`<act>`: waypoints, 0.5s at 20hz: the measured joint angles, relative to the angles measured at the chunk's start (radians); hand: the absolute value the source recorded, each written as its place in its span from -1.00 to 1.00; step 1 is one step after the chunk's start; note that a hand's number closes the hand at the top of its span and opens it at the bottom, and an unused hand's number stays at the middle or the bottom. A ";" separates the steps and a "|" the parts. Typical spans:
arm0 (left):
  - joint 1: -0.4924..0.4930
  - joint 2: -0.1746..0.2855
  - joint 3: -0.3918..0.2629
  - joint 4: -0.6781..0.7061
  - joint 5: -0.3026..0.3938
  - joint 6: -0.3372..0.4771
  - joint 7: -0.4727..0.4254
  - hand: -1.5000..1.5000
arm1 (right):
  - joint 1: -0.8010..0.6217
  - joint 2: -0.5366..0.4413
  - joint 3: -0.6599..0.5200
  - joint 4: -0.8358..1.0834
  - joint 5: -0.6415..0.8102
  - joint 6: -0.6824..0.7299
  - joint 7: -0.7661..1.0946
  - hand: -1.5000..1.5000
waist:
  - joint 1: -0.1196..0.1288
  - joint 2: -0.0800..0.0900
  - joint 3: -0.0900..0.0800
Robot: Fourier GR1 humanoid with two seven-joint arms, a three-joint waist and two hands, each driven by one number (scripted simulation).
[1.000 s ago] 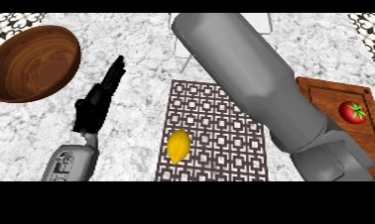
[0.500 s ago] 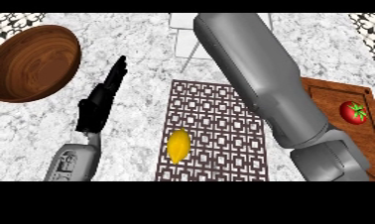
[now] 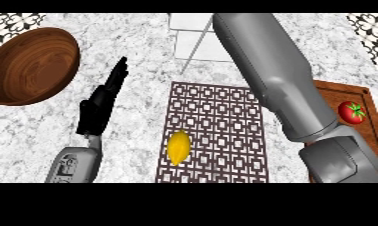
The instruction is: Pick the pear from the placemat and place it in the tiered shelf
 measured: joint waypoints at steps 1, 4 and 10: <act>0.002 0.000 -0.001 -0.010 0.000 0.001 0.008 0.00 | 0.011 0.004 -0.003 0.001 0.019 0.004 0.011 -1.00 | -0.001 -0.001 0.000; 0.005 -0.002 -0.003 -0.012 -0.001 0.001 0.006 0.00 | 0.023 0.011 -0.022 -0.020 0.051 0.003 0.026 -1.00 | -0.005 -0.001 0.001; 0.036 0.006 -0.001 -0.025 0.000 -0.004 -0.008 0.00 | 0.069 0.029 -0.074 -0.123 0.033 -0.044 0.011 -1.00 | -0.008 -0.001 0.002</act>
